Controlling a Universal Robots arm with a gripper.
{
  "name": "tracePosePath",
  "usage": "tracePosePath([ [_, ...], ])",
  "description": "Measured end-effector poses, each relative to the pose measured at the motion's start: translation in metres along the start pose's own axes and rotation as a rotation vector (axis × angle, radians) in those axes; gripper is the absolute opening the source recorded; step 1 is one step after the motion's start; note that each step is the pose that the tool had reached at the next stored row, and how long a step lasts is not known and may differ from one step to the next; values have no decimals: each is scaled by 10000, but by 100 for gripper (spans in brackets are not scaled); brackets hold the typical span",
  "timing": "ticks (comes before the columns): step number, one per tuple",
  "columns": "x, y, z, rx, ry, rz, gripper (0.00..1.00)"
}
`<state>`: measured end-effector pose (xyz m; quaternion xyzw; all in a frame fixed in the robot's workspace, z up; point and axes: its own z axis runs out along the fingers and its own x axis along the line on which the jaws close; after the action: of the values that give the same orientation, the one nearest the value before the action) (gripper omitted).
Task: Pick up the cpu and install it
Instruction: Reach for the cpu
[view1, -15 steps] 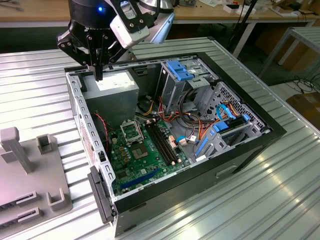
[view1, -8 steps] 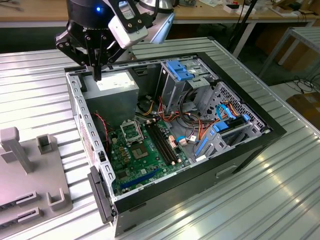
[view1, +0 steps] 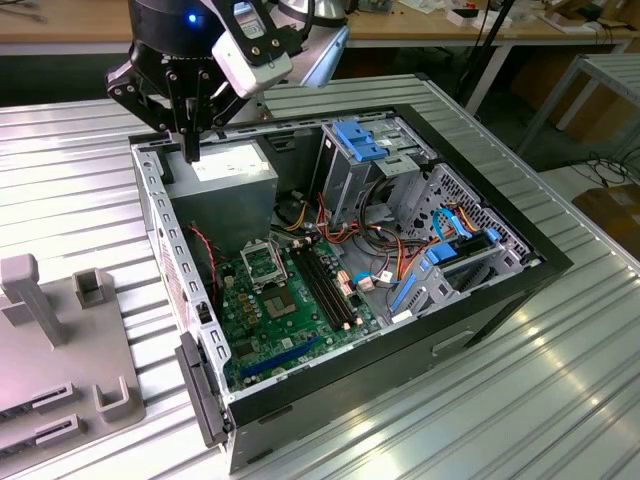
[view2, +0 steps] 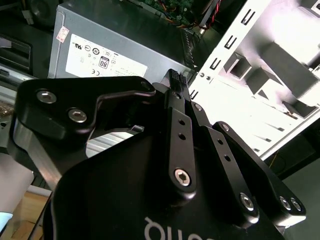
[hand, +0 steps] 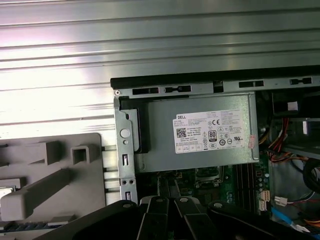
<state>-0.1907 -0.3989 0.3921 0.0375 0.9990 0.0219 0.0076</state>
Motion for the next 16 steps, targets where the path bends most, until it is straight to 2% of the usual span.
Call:
tracePosePath([
  [16,54,-4,0,2,18,1,11],
])
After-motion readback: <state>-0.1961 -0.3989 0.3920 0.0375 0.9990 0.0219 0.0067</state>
